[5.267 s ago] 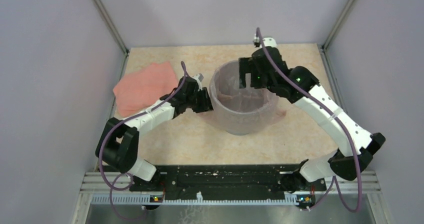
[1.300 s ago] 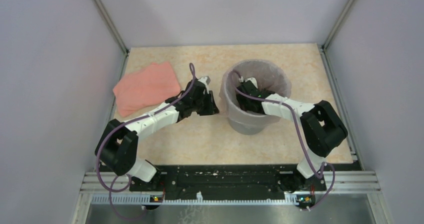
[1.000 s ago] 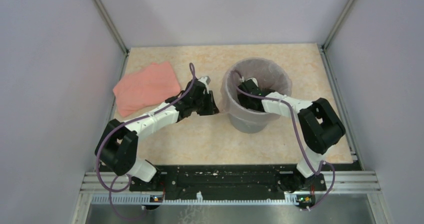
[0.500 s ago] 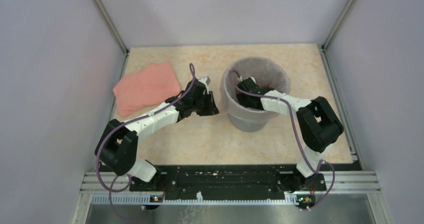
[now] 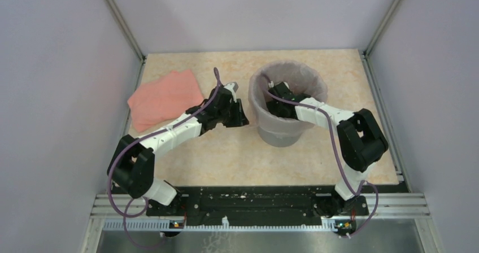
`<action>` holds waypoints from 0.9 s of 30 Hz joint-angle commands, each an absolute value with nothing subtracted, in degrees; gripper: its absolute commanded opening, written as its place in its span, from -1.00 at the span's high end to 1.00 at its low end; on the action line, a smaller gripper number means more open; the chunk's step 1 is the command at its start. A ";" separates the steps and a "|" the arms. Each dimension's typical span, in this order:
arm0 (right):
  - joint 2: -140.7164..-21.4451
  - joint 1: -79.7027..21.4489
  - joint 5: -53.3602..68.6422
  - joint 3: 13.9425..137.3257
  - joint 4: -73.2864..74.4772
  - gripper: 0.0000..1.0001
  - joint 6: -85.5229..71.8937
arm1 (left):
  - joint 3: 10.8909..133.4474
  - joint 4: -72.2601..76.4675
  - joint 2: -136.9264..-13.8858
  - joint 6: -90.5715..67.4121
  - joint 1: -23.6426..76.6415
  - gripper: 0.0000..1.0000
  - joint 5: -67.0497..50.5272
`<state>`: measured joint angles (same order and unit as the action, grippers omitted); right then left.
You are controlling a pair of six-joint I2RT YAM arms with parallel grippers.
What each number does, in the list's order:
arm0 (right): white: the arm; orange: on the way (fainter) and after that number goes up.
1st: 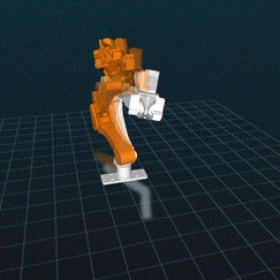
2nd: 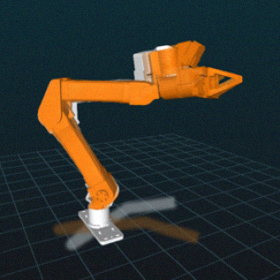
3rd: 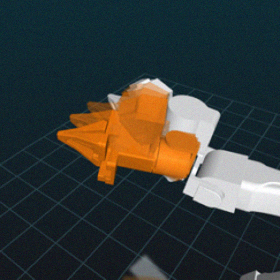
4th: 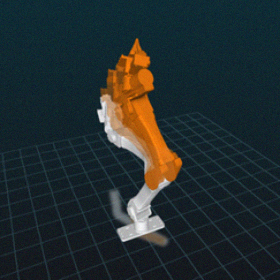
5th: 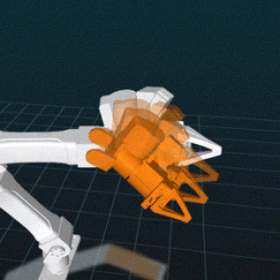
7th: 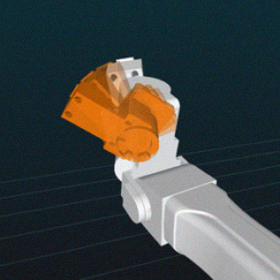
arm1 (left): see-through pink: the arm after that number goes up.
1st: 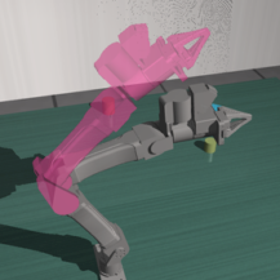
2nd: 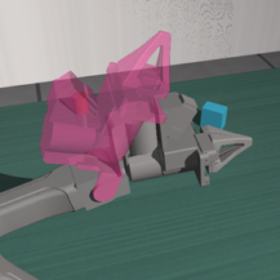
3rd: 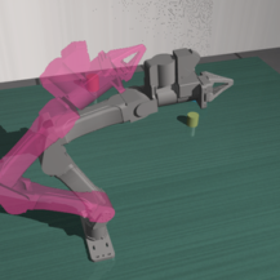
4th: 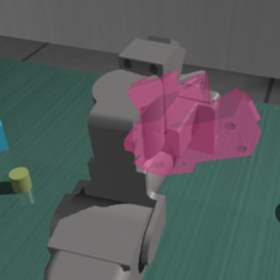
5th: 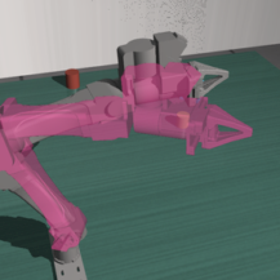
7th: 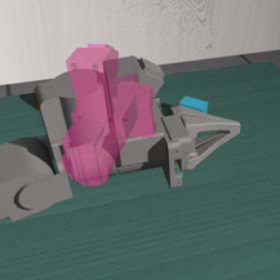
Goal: Put the trash bags into the trash bin
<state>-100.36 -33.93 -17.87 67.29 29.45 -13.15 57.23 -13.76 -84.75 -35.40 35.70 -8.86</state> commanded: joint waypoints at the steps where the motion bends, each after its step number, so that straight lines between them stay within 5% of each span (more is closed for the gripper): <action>1: -99.43 -33.75 -16.80 70.12 31.02 -0.95 -13.70 | 59.32 -12.35 -83.64 -34.54 35.57 0.30 -9.71; 27: -99.91 -32.56 -11.75 74.84 36.94 -0.82 -16.17 | 59.75 -14.85 -79.11 -29.48 35.58 0.14 -6.04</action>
